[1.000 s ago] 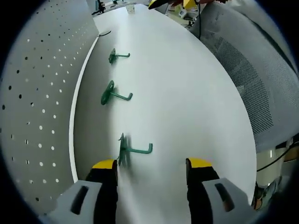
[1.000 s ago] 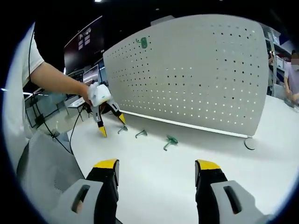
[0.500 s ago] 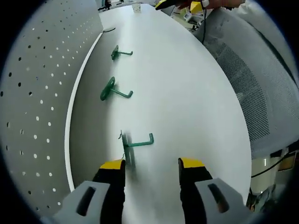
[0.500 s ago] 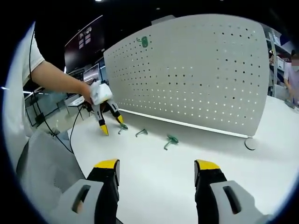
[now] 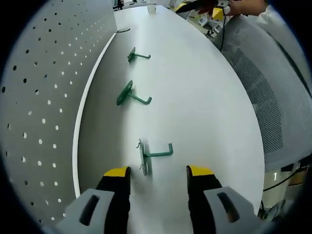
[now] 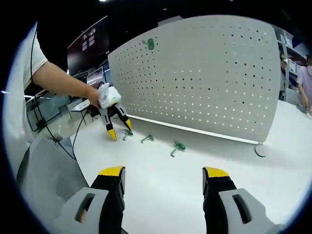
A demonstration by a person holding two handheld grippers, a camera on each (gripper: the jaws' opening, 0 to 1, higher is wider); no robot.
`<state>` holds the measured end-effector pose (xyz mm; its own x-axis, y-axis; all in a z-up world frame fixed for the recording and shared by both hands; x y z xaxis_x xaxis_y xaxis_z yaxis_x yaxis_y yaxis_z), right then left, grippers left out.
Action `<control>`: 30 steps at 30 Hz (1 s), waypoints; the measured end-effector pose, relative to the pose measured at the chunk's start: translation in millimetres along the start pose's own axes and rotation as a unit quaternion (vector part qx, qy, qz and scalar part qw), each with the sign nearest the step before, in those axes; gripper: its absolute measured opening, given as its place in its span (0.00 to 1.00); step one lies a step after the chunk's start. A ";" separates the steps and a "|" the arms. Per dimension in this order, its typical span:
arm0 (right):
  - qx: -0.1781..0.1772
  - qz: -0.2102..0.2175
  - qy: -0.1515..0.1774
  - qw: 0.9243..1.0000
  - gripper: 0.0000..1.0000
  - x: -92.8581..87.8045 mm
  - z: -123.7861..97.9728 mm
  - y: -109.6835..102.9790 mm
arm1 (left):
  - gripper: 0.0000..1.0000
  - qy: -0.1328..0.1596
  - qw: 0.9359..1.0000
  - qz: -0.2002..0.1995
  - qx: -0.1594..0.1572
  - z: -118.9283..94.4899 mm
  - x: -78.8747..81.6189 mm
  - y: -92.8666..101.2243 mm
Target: Insert the hook assembly into the mounting plate slot until the hook locks in place.
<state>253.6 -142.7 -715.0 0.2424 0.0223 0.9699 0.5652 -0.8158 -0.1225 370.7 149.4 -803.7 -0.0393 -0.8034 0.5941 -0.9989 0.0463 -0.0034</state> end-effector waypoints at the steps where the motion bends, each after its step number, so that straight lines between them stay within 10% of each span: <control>1: 0.000 0.001 0.000 1.000 0.63 -0.3 -0.1 0.4 | 0.48 0.001 1.000 0.000 0.000 -0.1 0.2 0.1; 30: 0.005 0.000 -0.003 1.000 0.64 -1.4 0.9 -1.5 | 0.13 0.046 0.995 -0.057 0.065 4.0 5.5 -12.1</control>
<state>253.1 -141.0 -716.4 0.2465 0.0252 0.9688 0.5738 -0.8094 -0.1249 382.5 142.0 -803.6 0.0712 -0.7413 0.6674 -0.9918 -0.1236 -0.0316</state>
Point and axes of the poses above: the point that each gripper's makers call its tool centre point, and the gripper's own axes: z roughly forward along the fingers, y roughly to its right, x roughly out of its top, the point moved 3 cm from there along -z, roughly backward along the fingers, and after that the axes turned 15 degrees about y, right-handed, at the moved point
